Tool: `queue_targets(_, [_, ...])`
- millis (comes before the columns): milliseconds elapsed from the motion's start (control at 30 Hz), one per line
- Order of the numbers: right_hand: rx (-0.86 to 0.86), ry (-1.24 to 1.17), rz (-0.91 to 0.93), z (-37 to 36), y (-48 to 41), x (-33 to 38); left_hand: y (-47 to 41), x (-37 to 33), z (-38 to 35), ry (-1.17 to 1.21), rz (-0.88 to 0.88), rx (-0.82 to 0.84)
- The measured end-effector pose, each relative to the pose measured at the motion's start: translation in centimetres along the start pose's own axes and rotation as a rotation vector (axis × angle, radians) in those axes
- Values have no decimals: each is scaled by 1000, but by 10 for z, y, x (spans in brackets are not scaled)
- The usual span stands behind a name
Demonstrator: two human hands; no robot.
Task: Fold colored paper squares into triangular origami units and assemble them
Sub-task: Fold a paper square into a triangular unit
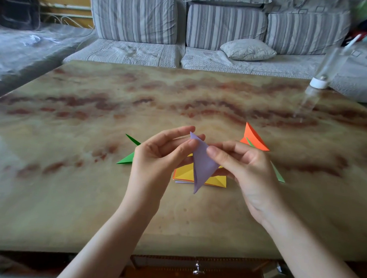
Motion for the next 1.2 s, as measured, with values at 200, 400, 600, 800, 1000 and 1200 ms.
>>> queue_targets(200, [-11, -8, 8, 0, 0, 2, 0, 0, -1, 51, 20, -1])
queue_targets(400, [-20, 47, 43, 1, 0, 3, 0, 0, 0, 53, 54, -25])
queue_targets(600, [-15, 65, 59, 1, 0, 4, 0, 1, 0, 51, 47, -53])
queue_targets(800, [1, 6, -17, -2, 2, 3, 2, 2, -1, 105, 13, -104])
queue_targets(1000, [-93, -68, -65, 1, -1, -2, 4, 3, -3, 192, 17, -96])
queue_targets(1200, [-109, -1, -45, 2, -1, 1, 2, 6, -1, 204, 90, -52])
Point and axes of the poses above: each hand's wrist, its own y-axis away from the middle knuckle, its own z-axis out of the back of the hand, x = y × z, the point moved 3 cm from there along -y, towards the middle knuckle, and after that the axes turned 10 degrees about z, right-handed, at the moved point
